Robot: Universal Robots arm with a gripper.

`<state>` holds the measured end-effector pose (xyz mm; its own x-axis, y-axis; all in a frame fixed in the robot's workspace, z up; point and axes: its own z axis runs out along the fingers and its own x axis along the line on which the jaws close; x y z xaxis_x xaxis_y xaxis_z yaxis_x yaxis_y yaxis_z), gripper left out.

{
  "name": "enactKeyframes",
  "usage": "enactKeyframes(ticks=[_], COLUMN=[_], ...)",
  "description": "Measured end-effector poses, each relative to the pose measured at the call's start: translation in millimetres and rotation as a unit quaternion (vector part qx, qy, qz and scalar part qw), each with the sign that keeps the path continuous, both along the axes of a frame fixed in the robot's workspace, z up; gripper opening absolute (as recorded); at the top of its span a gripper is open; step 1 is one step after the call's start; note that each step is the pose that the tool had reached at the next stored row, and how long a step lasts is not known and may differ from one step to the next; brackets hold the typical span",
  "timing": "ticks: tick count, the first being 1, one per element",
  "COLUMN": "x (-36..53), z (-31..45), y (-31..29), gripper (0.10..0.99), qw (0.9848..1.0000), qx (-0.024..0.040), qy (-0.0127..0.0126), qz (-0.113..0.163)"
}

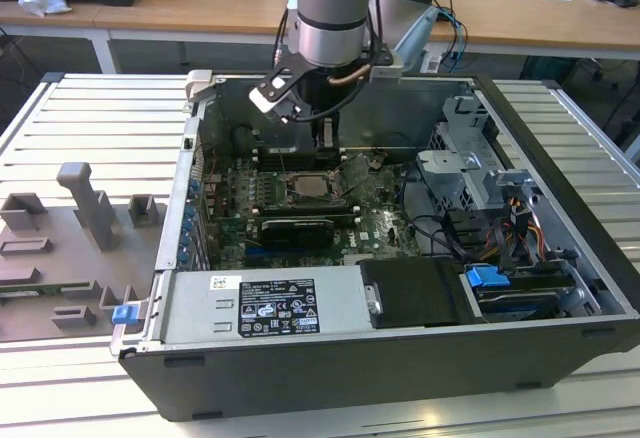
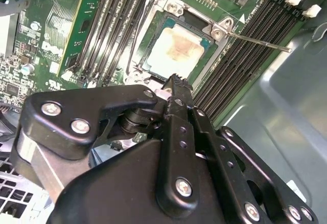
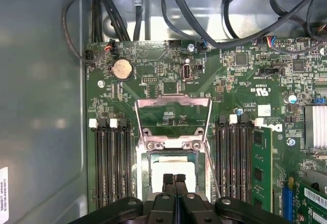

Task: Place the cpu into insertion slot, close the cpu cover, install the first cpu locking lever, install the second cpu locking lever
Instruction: 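Close the cpu cover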

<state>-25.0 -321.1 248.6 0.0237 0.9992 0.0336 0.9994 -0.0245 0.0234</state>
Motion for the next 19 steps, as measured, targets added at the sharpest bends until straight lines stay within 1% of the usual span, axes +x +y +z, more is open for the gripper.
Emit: enactKeyframes(ticks=[10, 11, 13, 15, 16, 19], x=[2.6, 2.6, 2.7, 2.6, 2.6, 3.5], z=[2.0, 2.9, 9.2, 13.8, 15.3, 16.3], y=[-0.1, 0.0, 0.1, 0.1, 0.1, 0.2], gripper=[0.106, 0.106, 0.106, 0.106, 0.106, 0.106], qw=[1.0000, 1.0000, 1.0000, 1.0000, 1.0000, 1.0000], qx=[-0.0002, -0.0001, -0.0001, 0.0000, -0.0001, 0.0001], qy=[0.0001, 0.0000, 0.0000, 0.0000, 0.0000, -0.0001], qz=[0.000, 0.000, 0.000, 0.000, 0.000, 0.000])
